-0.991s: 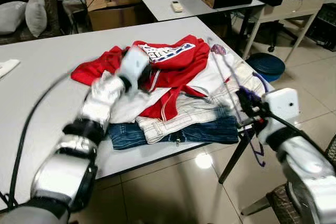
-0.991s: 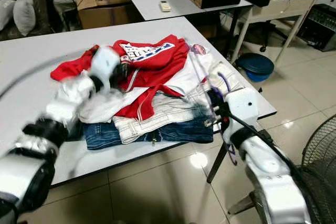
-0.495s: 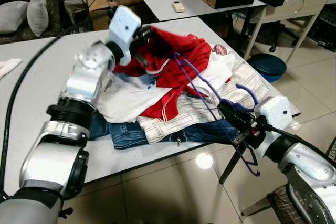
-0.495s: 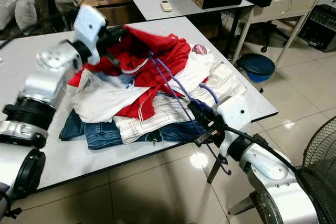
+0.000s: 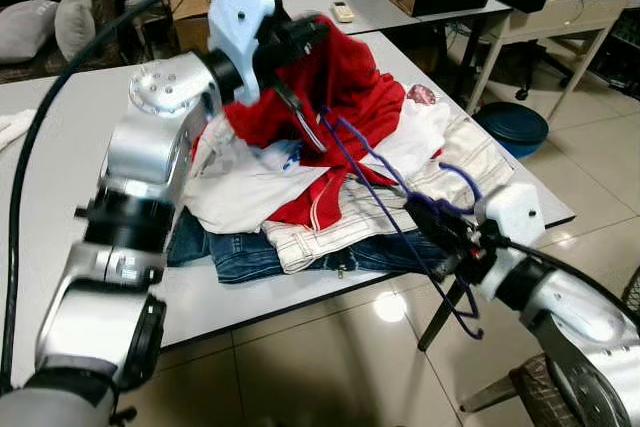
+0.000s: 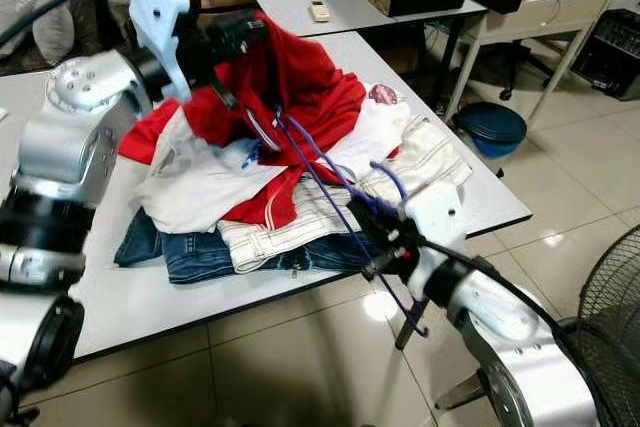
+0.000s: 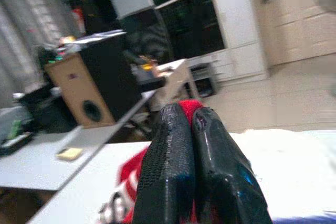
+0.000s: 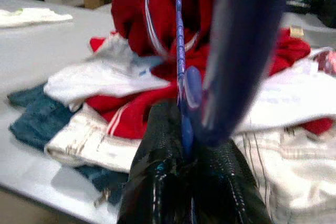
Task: Hang hanger
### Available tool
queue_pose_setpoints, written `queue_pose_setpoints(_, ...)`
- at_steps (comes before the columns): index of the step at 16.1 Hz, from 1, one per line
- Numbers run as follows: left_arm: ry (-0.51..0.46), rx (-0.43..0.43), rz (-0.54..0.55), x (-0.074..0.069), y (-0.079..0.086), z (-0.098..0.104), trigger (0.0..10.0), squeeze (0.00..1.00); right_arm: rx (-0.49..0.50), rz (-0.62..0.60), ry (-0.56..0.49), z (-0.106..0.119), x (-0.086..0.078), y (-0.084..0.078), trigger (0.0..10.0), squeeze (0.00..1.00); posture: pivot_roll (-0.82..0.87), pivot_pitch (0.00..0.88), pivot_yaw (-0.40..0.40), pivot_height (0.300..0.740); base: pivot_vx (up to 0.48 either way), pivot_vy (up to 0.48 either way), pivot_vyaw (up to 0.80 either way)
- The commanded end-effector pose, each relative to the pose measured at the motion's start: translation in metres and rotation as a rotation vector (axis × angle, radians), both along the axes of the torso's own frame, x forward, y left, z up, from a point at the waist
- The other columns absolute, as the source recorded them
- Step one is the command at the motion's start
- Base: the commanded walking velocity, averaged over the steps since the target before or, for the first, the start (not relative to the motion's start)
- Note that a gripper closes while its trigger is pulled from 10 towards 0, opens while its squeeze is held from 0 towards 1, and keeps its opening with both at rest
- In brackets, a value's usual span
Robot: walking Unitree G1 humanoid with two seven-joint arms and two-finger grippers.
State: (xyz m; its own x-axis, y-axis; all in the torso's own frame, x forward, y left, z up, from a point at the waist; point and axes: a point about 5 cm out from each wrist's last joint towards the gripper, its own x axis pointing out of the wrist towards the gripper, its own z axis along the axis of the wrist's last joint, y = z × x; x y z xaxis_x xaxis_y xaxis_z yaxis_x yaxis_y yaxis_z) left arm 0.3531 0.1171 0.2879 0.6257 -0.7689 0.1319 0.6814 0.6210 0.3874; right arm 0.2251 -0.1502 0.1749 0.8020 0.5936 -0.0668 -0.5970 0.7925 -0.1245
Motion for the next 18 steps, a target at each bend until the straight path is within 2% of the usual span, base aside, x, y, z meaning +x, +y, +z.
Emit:
queue_pose_setpoints(1, -0.013, 0.003, -0.050, -0.006, -0.007, 0.007, 0.0, 0.00, 0.012, 0.010, 0.007, 0.000, 0.002, 0.003, 10.0, 0.00, -0.03, 0.000, 0.037, 0.740, 0.000, 0.000, 0.00)
queue_pose_setpoints(3, 0.004, 0.045, -0.118, -0.016, -0.011, 0.006, 0.2, 0.00, 0.023, -0.008, 0.001, 0.001, 0.010, 0.007, 10.0, 0.00, -0.02, 0.000, 0.031, 0.740, 0.000, 0.000, 0.00)
queue_pose_setpoints(5, 0.010, 0.057, -0.119, -0.018, -0.010, 0.006, 0.6, 0.00, 0.042, -0.018, 0.003, 0.002, 0.013, 0.007, 10.0, 0.00, -0.02, 0.000, 0.031, 0.740, 0.000, 0.000, 0.00)
queue_pose_setpoints(6, 0.015, 0.054, -0.108, -0.020, -0.008, 0.007, 0.9, 0.00, 0.081, -0.076, 0.043, -0.002, 0.021, 0.006, 10.0, 0.00, -0.02, 0.000, 0.030, 0.740, 0.000, 0.000, 0.00)
queue_pose_setpoints(8, 0.021, 0.043, -0.119, -0.024, -0.008, 0.009, 0.6, 0.00, 0.162, -0.116, 0.087, -0.005, 0.028, 0.006, 10.0, 0.00, -0.02, 0.000, 0.030, 0.740, 0.000, 0.000, 0.00)
queue_pose_setpoints(11, 0.021, 0.045, -0.085, -0.024, -0.005, 0.010, 1.4, 0.00, 0.293, -0.086, 0.118, 0.001, 0.034, 0.011, 10.0, 0.00, -0.02, 0.000, 0.031, 0.740, 0.000, 0.000, 0.00)
queue_pose_setpoints(12, 0.024, 0.038, -0.067, -0.024, -0.003, 0.010, 1.0, 0.00, 0.359, -0.085, 0.138, 0.004, 0.036, 0.012, 10.0, 0.00, -0.01, 0.000, 0.026, 0.740, 0.000, 0.000, 0.00)
queue_pose_setpoints(14, 0.032, 0.035, -0.082, -0.028, -0.005, 0.009, 1.7, 0.00, 0.507, -0.074, 0.205, 0.005, 0.042, 0.014, 10.0, 0.00, -0.01, 0.000, 0.027, 0.740, 0.000, 0.000, 0.00)
queue_pose_setpoints(16, 0.060, 0.030, -0.091, -0.029, -0.013, 0.001, 2.0, 0.00, 0.612, -0.007, 0.287, 0.005, 0.047, 0.023, 10.0, 0.00, -0.01, 0.000, 0.029, 0.740, 0.000, 0.000, 0.00)
queue_pose_setpoints(18, 0.072, 0.003, -0.078, -0.028, -0.020, -0.002, 0.5, 0.00, 0.640, 0.056, 0.393, -0.001, 0.047, 0.034, 10.0, 0.00, -0.01, 0.000, 0.031, 0.740, 0.000, 0.000, 0.00)
